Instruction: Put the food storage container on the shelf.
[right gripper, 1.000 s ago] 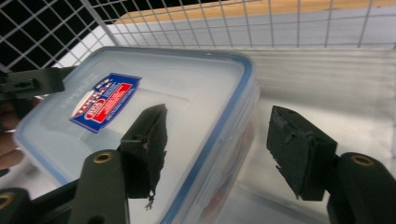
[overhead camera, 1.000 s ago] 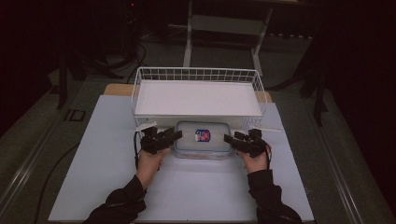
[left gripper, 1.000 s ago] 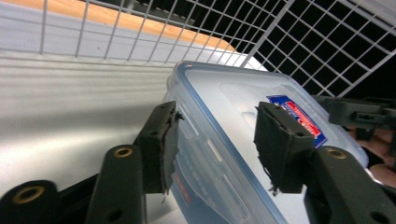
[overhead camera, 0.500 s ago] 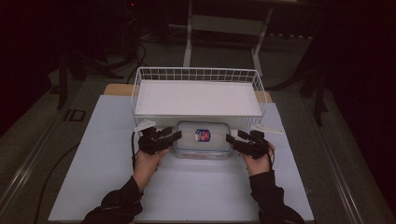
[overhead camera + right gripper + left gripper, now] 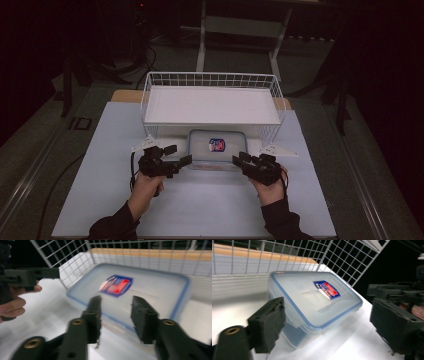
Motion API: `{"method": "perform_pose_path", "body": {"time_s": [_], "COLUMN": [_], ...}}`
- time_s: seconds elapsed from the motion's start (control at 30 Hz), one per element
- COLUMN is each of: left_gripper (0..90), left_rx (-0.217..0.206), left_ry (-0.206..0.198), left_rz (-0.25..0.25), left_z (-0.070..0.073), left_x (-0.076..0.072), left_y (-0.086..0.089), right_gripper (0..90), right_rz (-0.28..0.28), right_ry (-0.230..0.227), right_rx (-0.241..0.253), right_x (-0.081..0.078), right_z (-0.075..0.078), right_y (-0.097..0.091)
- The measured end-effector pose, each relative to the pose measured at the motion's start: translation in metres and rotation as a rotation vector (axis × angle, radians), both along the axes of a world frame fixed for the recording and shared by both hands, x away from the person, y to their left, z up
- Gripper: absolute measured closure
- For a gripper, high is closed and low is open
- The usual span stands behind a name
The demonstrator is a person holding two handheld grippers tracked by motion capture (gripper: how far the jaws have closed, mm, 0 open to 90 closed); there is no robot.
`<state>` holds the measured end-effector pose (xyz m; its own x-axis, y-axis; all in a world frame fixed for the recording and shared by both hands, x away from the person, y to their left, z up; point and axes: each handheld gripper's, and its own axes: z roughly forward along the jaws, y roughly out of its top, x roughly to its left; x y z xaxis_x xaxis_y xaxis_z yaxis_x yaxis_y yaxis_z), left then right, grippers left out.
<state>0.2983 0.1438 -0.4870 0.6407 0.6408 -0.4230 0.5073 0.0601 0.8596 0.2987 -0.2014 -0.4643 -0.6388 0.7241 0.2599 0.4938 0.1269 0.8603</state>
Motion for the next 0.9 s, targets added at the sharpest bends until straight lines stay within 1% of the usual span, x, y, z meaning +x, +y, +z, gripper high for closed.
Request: {"method": "perform_pose_path", "body": {"time_s": [0.03,0.07,0.1,0.17,0.2,0.23,0.27,0.3,0.37,0.47,0.5,0.6,0.67,0.73,0.8,0.9], "left_gripper": [3.8,0.1,0.1,0.0,0.0,0.0,0.0,0.0,0.0,0.0,0.0,0.0,0.0,0.0,0.0,0.0], "left_rx": [0.008,0.011,0.019,0.03,0.048,0.061,0.074,0.085,0.083,0.085,0.094,0.109,0.117,0.117,0.122,0.123], "left_ry": [0.0,-0.001,0.0,0.002,0.007,0.005,-0.007,-0.007,-0.011,-0.004,-0.001,-0.014,-0.031,-0.028,-0.035,-0.038], "left_rz": [-0.007,-0.012,-0.013,-0.014,-0.015,-0.018,-0.016,-0.021,-0.017,-0.007,-0.008,-0.005,-0.005,-0.004,0.001,0.011], "left_z": [0.0,0.0,0.0,-0.002,-0.003,-0.004,-0.006,-0.008,-0.013,-0.02,-0.021,-0.022,-0.022,-0.022,-0.023,-0.024], "left_x": [-0.003,-0.005,-0.007,-0.012,-0.015,-0.017,-0.021,-0.023,-0.027,-0.029,-0.029,-0.03,-0.031,-0.031,-0.031,-0.03], "left_y": [0.0,0.001,0.001,0.002,0.002,0.002,0.002,0.001,0.001,0.001,0.0,-0.001,-0.002,-0.002,-0.002,-0.001], "right_gripper": [69.5,73.8,78.0,83.2,86.1,88.3,89.8,89.9,90.0,90.0,90.0,90.0,90.0,90.0,90.0,90.0], "right_rz": [0.014,0.021,0.029,0.037,0.041,0.045,0.047,0.053,0.064,0.078,0.081,0.089,0.092,0.095,0.094,0.094], "right_ry": [0.007,0.011,0.014,0.029,0.033,0.04,0.043,0.044,0.05,0.063,0.063,0.07,0.077,0.079,0.082,0.078], "right_rx": [-0.007,-0.018,-0.024,-0.044,-0.052,-0.06,-0.066,-0.07,-0.088,-0.097,-0.105,-0.12,-0.127,-0.133,-0.145,-0.146], "right_x": [-0.001,-0.002,-0.002,-0.002,-0.002,-0.002,-0.003,-0.003,-0.003,-0.002,-0.002,0.0,0.002,0.005,0.006,0.009], "right_z": [-0.002,-0.004,-0.006,-0.011,-0.013,-0.015,-0.017,-0.019,-0.022,-0.027,-0.029,-0.034,-0.037,-0.04,-0.041,-0.043], "right_y": [0.003,0.005,0.007,0.011,0.013,0.015,0.017,0.019,0.024,0.03,0.032,0.038,0.04,0.043,0.046,0.048]}}
